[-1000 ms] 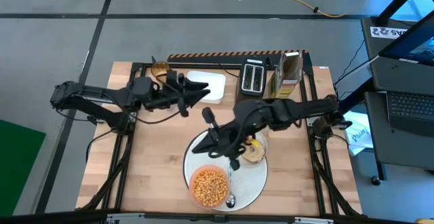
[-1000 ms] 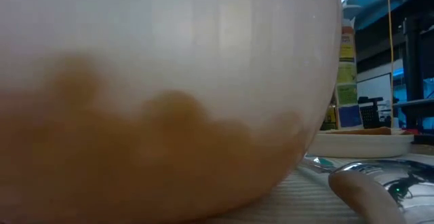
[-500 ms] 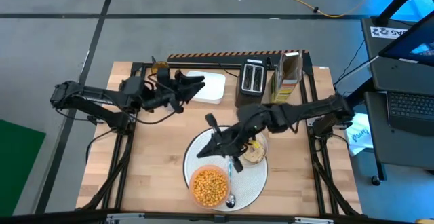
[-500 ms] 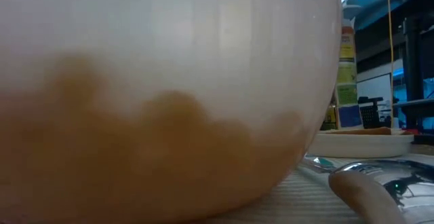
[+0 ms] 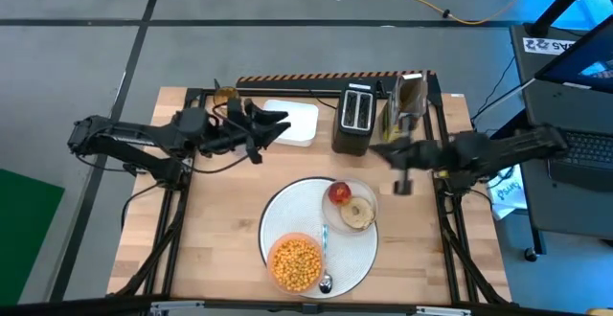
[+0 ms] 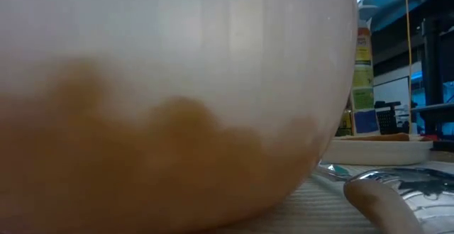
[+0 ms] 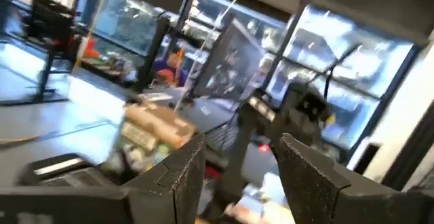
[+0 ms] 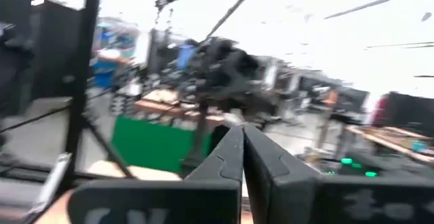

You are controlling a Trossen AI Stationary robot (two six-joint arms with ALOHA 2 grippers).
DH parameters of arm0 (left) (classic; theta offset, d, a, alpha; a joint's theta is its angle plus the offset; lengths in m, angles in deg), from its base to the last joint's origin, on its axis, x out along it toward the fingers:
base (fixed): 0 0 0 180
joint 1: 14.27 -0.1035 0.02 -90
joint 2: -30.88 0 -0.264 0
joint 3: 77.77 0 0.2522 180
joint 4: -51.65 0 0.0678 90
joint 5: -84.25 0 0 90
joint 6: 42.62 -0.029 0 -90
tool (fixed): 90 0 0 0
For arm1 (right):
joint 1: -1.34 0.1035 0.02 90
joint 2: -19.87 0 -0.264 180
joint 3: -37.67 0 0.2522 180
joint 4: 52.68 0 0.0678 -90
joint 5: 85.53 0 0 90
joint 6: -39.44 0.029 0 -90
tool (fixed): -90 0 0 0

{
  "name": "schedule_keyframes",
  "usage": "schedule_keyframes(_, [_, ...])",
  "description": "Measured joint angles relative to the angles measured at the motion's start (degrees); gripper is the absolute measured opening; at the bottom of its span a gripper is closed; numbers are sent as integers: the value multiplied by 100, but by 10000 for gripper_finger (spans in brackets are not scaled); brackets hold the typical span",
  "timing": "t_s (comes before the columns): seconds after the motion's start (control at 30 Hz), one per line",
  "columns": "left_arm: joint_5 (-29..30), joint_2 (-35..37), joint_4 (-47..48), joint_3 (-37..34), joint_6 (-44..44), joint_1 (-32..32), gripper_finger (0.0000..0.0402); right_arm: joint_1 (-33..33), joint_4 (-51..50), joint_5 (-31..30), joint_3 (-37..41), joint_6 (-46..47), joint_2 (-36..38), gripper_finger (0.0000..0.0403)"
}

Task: Arrange a breakfast setting
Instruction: Return to Home Position

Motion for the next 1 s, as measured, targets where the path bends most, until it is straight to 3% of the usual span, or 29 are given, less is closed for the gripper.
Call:
schedule_keyframes(0.23, [521,1287,1078,7,-963,-69,131,0,-516,-908,900,-282,2076,0])
schedule_keyframes(0.37, [548,2117,2143,-146,-966,-234,96,0,-1681,-1265,955,-135,2650,0])
schedule_keyframes(0.43, [518,2536,2127,-537,-827,-301,78,0,-2236,-1432,968,8,2769,0])
schedule_keyframes(0.67, [364,4055,605,-2757,-155,-312,9,0,-2522,-1483,971,-36,3042,0])
schedule_keyframes(0.77, [407,4410,-525,-3738,98,-312,5,0,-2202,-1492,1181,-169,3327,0])
schedule_keyframes(1.0, [336,4689,-2062,-5136,925,-244,2,2,-405,-1395,2839,302,4467,0])
